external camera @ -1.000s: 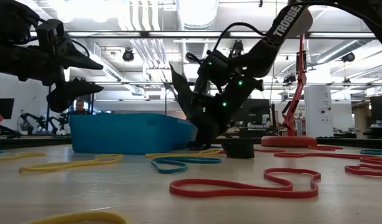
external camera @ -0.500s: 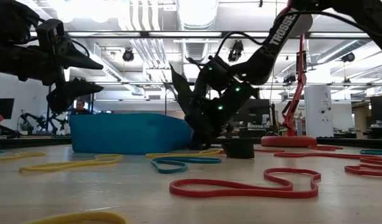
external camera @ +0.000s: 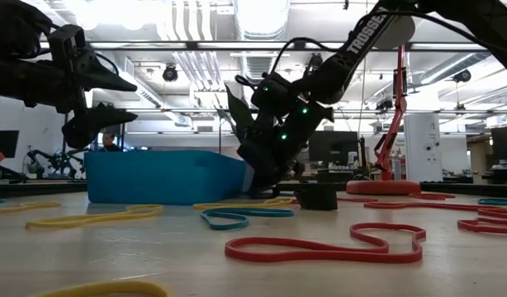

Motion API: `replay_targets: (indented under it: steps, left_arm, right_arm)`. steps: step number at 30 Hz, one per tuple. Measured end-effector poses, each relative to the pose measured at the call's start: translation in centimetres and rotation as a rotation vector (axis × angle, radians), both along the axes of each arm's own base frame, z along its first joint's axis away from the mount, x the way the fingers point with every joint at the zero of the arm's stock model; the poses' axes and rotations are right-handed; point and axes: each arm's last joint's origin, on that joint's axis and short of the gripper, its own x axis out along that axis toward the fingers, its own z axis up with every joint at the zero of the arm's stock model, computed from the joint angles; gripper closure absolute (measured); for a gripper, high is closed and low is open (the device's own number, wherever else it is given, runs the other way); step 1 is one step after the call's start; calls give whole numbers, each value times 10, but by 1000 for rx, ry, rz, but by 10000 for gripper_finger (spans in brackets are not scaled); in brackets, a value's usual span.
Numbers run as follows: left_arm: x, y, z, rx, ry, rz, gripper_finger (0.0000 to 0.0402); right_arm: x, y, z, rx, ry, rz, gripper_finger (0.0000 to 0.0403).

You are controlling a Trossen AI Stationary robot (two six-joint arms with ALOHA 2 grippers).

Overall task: Pick and place rubber bands into bin
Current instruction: Put the blue rubber band into the blue bin

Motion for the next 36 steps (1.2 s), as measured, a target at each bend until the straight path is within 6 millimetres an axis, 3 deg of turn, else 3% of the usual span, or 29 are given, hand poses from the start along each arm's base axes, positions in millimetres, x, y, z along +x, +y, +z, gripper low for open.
replay_targets:
  steps: [4,15,18,22,28,32,36]
  left_arm:
    - [0,0,0,0,0,0,162]
    - [0,0,0,1,2,0,162]
    - [0,0,0,1,2,0,162]
    - [0,0,0,6,5,-1,162]
    - [0,0,1,7,-13,-1,162]
    - [1,0,6,8,-60,-1,162]
    - [1,0,9,9,-91,-1,162]
  right_arm:
    - [-8,10,21,-22,40,-10,394]
    - [-36,36,158,-104,-293,-165,395]
    - [-33,35,180,-94,-371,-177,395]
    - [-7,32,188,-82,-451,-151,395]
    - [53,27,162,22,-421,-52,395]
    - [77,30,149,75,-308,-75,387]
    - [88,32,145,64,-145,-29,352]
